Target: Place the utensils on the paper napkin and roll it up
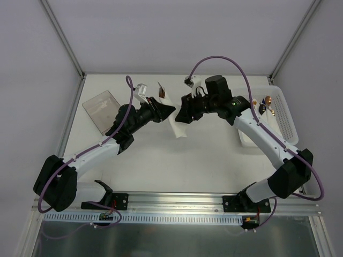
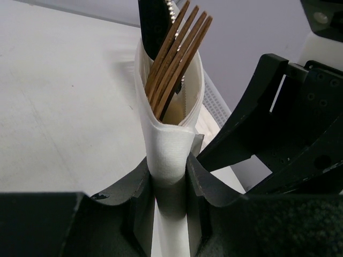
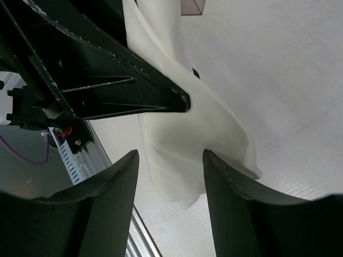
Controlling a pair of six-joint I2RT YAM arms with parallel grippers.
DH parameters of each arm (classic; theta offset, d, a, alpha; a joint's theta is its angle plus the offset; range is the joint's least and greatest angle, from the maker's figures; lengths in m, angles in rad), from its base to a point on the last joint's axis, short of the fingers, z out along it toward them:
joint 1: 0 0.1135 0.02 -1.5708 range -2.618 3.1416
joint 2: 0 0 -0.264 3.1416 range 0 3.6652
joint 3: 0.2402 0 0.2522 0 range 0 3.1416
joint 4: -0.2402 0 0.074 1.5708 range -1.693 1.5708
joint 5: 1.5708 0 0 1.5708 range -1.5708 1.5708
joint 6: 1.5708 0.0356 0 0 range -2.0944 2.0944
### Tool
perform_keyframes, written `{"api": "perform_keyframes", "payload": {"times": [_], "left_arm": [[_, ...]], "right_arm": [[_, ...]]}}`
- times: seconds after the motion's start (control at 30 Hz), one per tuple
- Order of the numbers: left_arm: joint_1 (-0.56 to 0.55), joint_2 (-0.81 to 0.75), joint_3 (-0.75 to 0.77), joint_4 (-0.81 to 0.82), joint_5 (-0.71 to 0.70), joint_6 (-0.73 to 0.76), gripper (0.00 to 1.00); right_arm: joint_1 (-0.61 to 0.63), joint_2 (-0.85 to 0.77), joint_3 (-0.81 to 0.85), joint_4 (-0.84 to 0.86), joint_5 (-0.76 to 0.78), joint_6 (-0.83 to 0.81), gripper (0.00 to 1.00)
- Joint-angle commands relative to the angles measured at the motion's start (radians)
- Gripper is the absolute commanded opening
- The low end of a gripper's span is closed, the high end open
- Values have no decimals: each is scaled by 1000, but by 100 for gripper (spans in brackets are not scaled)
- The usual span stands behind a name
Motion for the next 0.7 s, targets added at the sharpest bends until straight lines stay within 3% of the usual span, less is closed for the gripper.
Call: {"api": "perform_keyframes", "payload": {"times": [0.0, 0.23, 0.67], "left_arm": [[-13, -39, 43, 99, 22, -19, 0], [-13, -41, 40, 122, 65, -33, 0], [-13, -41, 32, 187, 113, -76, 0]], "right_arm": [[4, 0, 6, 52, -47, 12, 55], [4, 4, 4, 55, -55, 11, 64], [-29, 1, 3, 61, -93, -11, 68]]}}
